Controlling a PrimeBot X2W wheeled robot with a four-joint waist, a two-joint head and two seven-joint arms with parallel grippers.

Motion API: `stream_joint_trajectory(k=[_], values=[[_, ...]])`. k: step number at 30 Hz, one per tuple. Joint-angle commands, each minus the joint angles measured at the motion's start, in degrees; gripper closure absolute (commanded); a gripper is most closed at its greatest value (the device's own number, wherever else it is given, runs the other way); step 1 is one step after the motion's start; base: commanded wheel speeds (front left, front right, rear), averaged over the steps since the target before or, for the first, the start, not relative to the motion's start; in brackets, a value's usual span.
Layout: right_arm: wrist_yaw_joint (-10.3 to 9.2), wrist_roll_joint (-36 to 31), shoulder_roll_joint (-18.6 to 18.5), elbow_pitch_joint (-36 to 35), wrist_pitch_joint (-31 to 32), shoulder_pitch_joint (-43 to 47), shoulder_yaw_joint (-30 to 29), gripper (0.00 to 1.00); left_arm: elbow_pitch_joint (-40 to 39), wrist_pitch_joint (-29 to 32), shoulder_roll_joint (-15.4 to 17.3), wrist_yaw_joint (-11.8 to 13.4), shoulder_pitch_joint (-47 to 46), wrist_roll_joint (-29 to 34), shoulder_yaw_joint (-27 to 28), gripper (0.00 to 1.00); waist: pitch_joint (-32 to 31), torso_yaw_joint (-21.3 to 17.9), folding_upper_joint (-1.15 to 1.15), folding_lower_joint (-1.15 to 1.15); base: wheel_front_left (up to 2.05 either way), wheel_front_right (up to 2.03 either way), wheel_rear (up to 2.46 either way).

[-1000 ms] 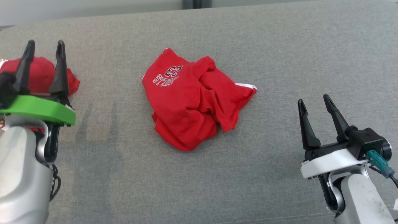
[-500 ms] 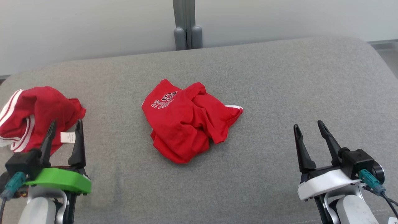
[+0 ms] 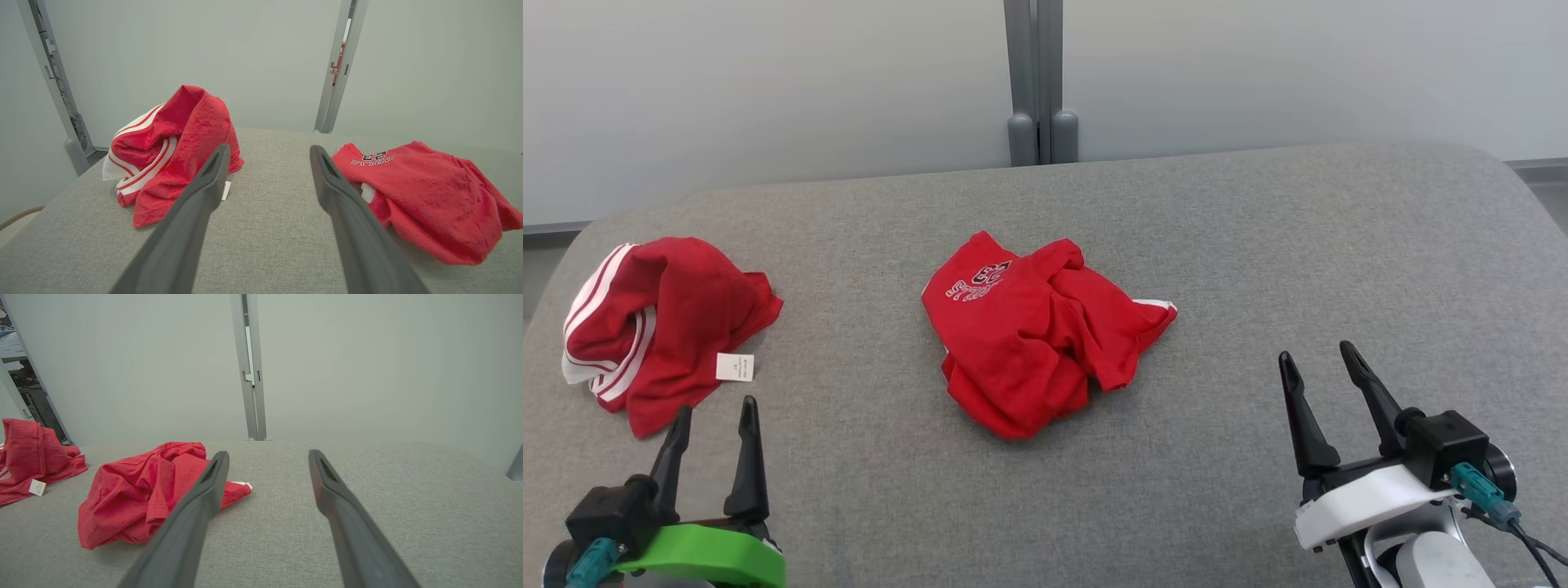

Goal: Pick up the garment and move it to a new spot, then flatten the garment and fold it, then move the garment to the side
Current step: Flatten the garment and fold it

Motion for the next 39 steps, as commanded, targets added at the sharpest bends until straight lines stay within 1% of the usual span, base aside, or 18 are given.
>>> stream_joint_trajectory(k=[1,5,15,31,39], values=[[-0.06,0.3,-0.1,0.2,-0.2,0.5,0.1,0.0,-0.2,0.0,-0.6,0.1,1.0,0.5,0.2,0.0,-0.2,-0.1,0.0,0.0,0.0,0.0,0.0],[-0.06,0.5,0.0,0.4,-0.2,0.8,0.6,0.0,-0.1,0.0,-1.8,0.1,2.2,1.0,0.7,0.0,-0.6,-0.3,0.0,0.0,0.0,0.0,0.0],[-0.06,0.8,-0.3,0.7,-0.2,1.3,0.7,0.0,-0.2,0.0,-2.5,0.1,3.2,1.4,1.1,0.0,-1.0,-0.7,0.0,0.0,0.0,0.0,0.0],[-0.06,0.5,-0.1,0.9,-0.2,1.6,0.3,0.0,-0.4,0.0,-2.8,0.1,2.9,1.9,1.0,0.0,-1.2,-0.3,0.0,0.0,0.0,0.0,0.0],[-0.06,0.5,-0.1,1.1,-0.2,1.3,0.2,0.0,-0.3,0.0,-2.0,0.1,1.8,1.9,0.6,0.0,-0.9,-0.1,0.0,0.0,0.0,0.0,0.0]])
